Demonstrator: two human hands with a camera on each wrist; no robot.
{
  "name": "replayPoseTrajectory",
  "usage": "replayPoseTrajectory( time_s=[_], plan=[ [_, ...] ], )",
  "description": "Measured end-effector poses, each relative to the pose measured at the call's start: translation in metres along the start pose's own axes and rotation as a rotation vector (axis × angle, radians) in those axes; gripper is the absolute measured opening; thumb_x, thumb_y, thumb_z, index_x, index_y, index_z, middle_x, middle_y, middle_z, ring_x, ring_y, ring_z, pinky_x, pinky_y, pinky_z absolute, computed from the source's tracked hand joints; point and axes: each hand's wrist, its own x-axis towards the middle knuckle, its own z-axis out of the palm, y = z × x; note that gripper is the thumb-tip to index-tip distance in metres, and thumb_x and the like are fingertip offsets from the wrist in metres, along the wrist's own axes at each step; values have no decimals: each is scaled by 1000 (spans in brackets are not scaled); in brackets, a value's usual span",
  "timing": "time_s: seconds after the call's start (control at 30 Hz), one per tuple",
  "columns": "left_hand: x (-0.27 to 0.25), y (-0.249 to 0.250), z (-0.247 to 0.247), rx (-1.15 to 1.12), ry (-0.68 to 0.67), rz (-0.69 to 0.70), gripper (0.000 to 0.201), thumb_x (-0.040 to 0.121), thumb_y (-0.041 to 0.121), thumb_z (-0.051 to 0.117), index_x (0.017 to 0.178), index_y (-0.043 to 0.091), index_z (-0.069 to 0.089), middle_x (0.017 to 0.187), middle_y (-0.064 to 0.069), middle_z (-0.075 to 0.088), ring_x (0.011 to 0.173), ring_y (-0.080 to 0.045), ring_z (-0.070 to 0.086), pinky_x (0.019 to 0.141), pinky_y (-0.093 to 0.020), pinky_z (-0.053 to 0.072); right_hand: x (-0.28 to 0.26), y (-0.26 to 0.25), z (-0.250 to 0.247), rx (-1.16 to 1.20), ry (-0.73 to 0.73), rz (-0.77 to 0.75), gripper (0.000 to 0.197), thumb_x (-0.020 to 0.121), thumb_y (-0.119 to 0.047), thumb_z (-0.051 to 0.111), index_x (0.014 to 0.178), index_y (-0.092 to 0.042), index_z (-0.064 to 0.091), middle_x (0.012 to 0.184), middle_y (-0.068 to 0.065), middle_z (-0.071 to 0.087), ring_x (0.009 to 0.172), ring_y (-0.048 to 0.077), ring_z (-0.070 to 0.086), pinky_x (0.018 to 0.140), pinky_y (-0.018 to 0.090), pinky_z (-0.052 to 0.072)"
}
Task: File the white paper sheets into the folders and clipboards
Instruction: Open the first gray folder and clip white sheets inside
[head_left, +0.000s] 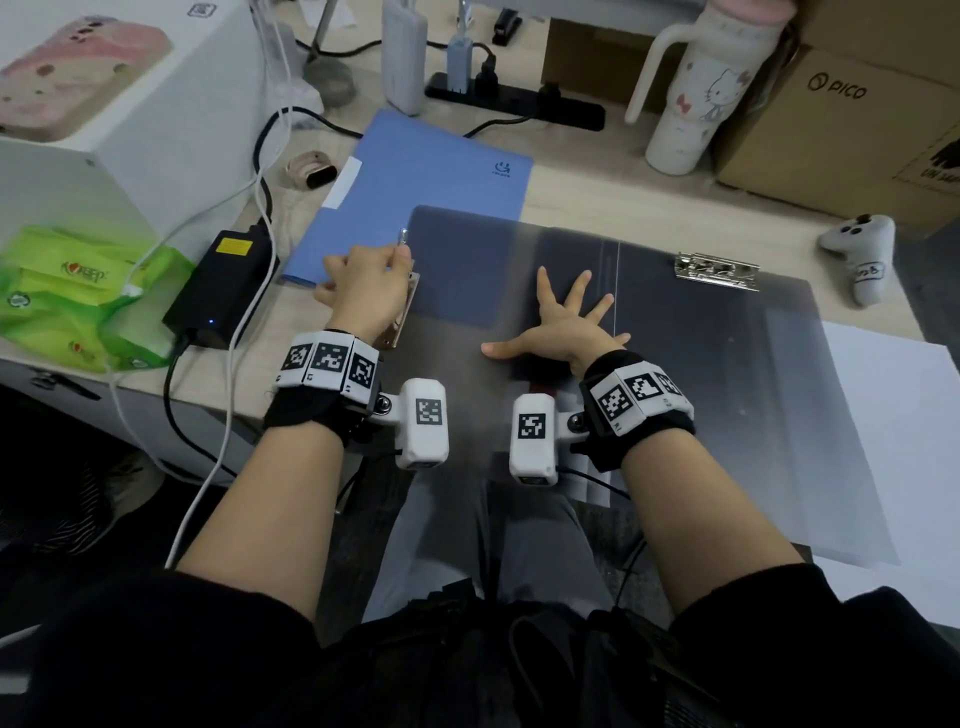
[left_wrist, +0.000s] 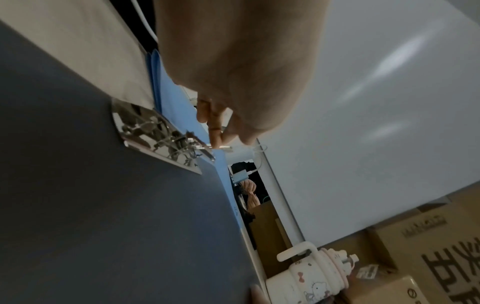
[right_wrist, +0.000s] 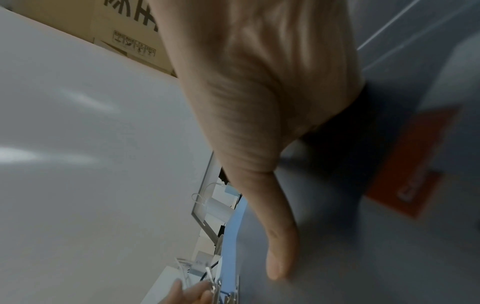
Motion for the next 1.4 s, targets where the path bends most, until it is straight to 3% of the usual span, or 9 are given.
replayPoseTrajectory(
  time_s=[0.13, 0.23, 0.37, 0.47, 0.57, 0.7, 0.8, 1.23, 1.4],
  plan=[
    [5, 21, 7, 132, -34, -2, 33, 97, 30, 36, 120, 14, 52, 137, -14, 32, 131, -33, 22, 109, -46, 17, 7, 8, -9, 81, -16, -27, 121, 63, -58, 77, 148, -41, -7, 156, 0, -30, 142, 37, -27, 110, 70, -3],
    [3, 48, 19, 70, -41, 148, 42, 97, 30, 42, 137, 19, 44, 141, -9, 29, 133, -30, 22, 110, -42, 18, 13, 21, -22, 242, 116, -61, 107, 65, -49, 80, 149, -35, 17, 161, 0, 1, 148, 32, -4, 117, 57, 10],
    [-2, 83, 47, -72, -204, 352, 36, 97, 24, 45, 131, 17, 54, 138, -7, 41, 134, -25, 28, 112, -34, 20, 19, 50, -45, 539, 278, -113, 80, 65, -28, 84, 136, -22, 48, 141, 6, 46, 136, 23, 36, 112, 39, 35],
    [-5, 112, 70, -172, -310, 420, 32, 97, 16, 47, 125, 7, 60, 131, -8, 55, 123, -20, 49, 97, -17, 32, 20, 80, -64, 615, 471, -77, 62, 66, -12, 83, 124, -14, 60, 129, 9, 58, 117, 21, 54, 99, 31, 46],
    [-6, 141, 104, -158, -441, 397, 28, 96, 17, 49, 118, 9, 64, 115, -5, 66, 116, -23, 57, 95, -24, 40, 21, 119, -83, 600, 648, -4, 54, 67, -8, 81, 118, -8, 62, 122, 13, 62, 111, 23, 58, 93, 24, 46],
    [-4, 160, 137, -119, -504, 379, 27, 93, 18, 53, 116, 10, 64, 112, -13, 68, 110, -33, 61, 98, -41, 48, 26, 150, -96, 260, 450, 223, 97, 64, -37, 85, 142, -5, 35, 152, 17, 30, 145, 34, 17, 118, 46, 18],
    [-3, 177, 163, -83, -473, 383, 26, 92, 19, 53, 115, 12, 65, 108, -13, 69, 107, -31, 62, 97, -35, 47, 25, 165, -103, 122, 262, 303, 125, 65, -50, 80, 151, -4, 2, 159, 17, -7, 147, 33, -12, 120, 50, 3],
    [22, 198, 207, -21, -312, 323, 22, 83, 24, 68, 65, 23, 56, 75, -5, 71, 54, -19, 65, 71, -30, 58, 30, 178, -104, -14, 127, 287, 139, 62, -71, 68, 148, -4, -18, 156, 17, -24, 145, 34, -21, 118, 55, -6],
    [27, 202, 211, 108, -276, 380, 11, 79, 23, 73, 72, 20, 65, 81, 0, 65, 79, -22, 60, 71, -29, 46, 28, 177, -105, 3, 113, 287, 138, 64, -70, 68, 147, -3, -19, 155, 18, -26, 144, 34, -23, 118, 55, -7]
  ],
)
